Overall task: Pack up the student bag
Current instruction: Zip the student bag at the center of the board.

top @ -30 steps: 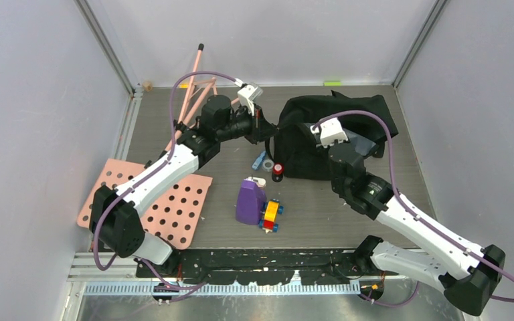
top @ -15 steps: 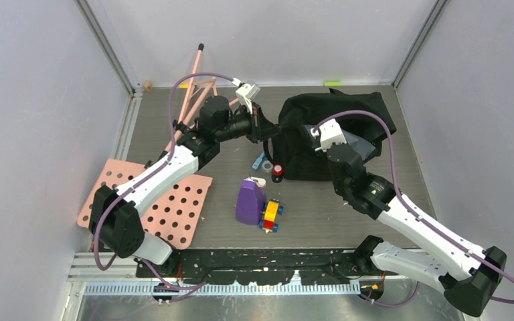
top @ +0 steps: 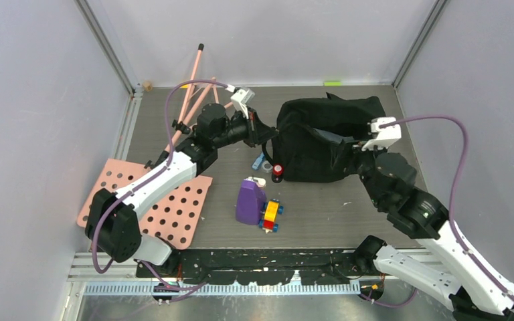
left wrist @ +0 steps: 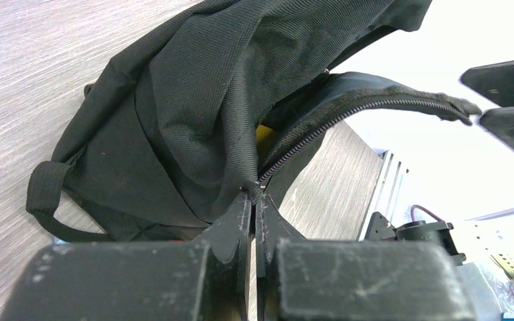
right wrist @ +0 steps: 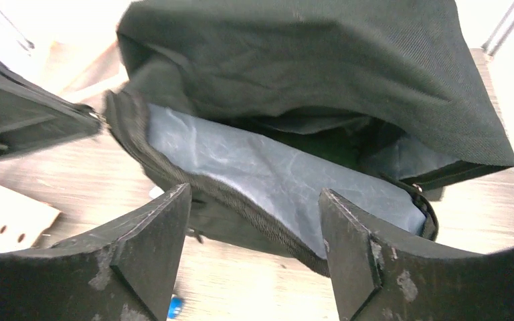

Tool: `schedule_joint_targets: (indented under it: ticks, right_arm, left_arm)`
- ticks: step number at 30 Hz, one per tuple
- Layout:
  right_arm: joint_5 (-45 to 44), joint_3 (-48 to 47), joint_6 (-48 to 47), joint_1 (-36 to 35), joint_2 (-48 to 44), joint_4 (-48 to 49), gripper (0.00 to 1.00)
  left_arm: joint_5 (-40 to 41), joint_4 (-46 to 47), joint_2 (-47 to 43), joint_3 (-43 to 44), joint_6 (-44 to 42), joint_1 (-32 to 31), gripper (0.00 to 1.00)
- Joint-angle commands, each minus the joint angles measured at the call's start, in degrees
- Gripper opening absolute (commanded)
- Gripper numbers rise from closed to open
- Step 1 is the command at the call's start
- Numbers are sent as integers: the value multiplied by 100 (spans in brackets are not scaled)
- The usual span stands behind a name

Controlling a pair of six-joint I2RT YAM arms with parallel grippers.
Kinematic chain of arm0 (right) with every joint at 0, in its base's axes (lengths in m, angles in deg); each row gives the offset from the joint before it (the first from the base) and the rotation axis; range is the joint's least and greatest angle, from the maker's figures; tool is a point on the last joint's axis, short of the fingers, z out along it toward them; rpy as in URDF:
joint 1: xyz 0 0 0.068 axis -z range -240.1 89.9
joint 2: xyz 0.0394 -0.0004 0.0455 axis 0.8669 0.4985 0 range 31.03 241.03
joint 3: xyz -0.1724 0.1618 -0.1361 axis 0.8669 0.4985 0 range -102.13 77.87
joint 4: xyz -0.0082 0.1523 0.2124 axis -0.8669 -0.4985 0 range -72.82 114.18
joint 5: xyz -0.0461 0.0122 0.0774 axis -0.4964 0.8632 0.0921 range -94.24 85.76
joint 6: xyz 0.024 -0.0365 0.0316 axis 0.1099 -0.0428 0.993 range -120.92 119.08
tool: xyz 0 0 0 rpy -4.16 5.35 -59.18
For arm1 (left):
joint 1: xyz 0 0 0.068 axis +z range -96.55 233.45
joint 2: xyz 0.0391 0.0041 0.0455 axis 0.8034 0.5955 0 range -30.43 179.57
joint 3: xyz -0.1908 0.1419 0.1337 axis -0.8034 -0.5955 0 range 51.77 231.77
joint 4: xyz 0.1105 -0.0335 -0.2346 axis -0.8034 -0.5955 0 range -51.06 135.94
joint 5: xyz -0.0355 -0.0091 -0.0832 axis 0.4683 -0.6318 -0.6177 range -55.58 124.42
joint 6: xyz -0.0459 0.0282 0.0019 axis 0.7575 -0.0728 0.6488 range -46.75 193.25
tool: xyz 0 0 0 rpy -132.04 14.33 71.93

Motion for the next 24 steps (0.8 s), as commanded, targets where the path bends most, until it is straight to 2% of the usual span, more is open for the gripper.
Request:
schedule_joint_targets:
  ticks: [1,3,8,9,11,15,18,24]
  right_arm:
    - [442,-364,533,11,-364,247,78]
    - [547,-409,601,11,-541,314,82]
    - [921,-324,715,11,-871,635,84]
    - [899,-133,754,11,-954,954,84]
    - [466,97,996,11,-950,1267,91]
    - [-382,178,1258,18,-442,1364,99]
    - [-602,416,1244,24,-31,2022,100]
    - [-182,915,1900,507,463,3239,100]
  left_arm:
    - [272,554,-221,-32,29,125,0]
    - [272,573,-191,-46,53,136,0]
    - [198,658,-147,-93,146,137,0]
    - [172,680,-151,-105,156,137,0]
    - [155,731,-187,-156,163,137,0]
    - [82,736,-240,-200,187,141,0]
    - [57,719,-270,-211,201,142,0]
    - [37,817,-345,-264,272,137,0]
